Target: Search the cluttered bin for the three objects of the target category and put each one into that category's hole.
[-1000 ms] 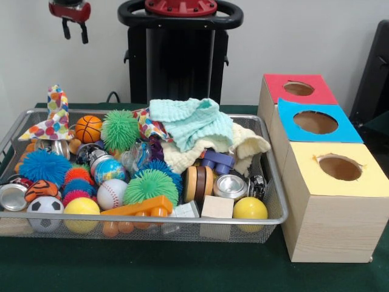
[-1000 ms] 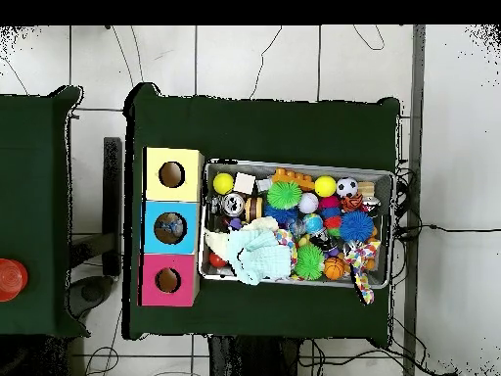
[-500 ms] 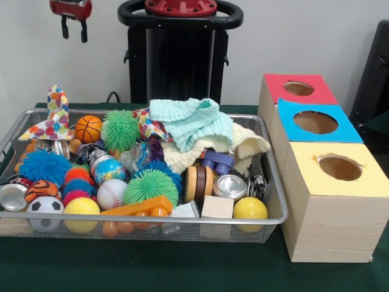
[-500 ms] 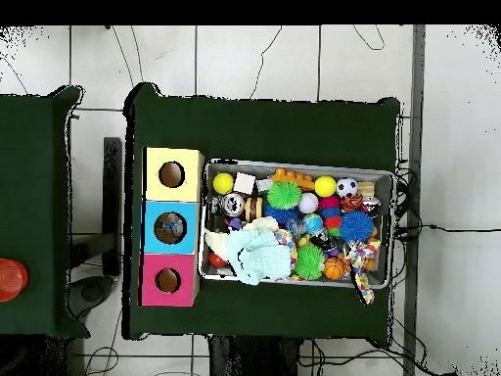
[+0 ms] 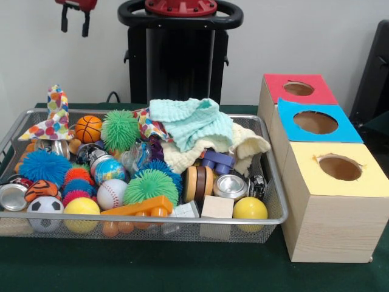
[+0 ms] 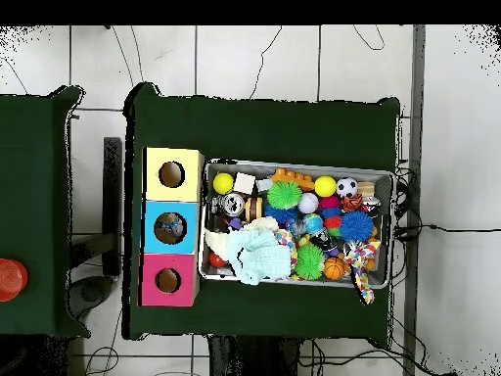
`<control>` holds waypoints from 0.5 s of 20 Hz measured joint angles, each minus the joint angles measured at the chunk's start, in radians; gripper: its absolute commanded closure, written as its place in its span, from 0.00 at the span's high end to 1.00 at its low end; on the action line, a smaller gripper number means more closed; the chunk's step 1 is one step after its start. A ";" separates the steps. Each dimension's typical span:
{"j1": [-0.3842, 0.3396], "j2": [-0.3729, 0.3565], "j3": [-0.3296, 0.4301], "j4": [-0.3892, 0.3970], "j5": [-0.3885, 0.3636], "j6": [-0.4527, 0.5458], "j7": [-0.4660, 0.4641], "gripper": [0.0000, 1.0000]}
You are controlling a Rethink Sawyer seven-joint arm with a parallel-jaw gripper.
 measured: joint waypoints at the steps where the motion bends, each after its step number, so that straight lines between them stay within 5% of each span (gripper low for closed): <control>1: 0.047 0.027 -0.051 -0.003 0.035 -0.064 0.000 1.00; 4: 0.159 0.146 -0.177 -0.011 0.164 -0.253 0.000 1.00; 10: 0.285 0.424 -0.314 -0.025 0.362 -0.538 0.000 1.00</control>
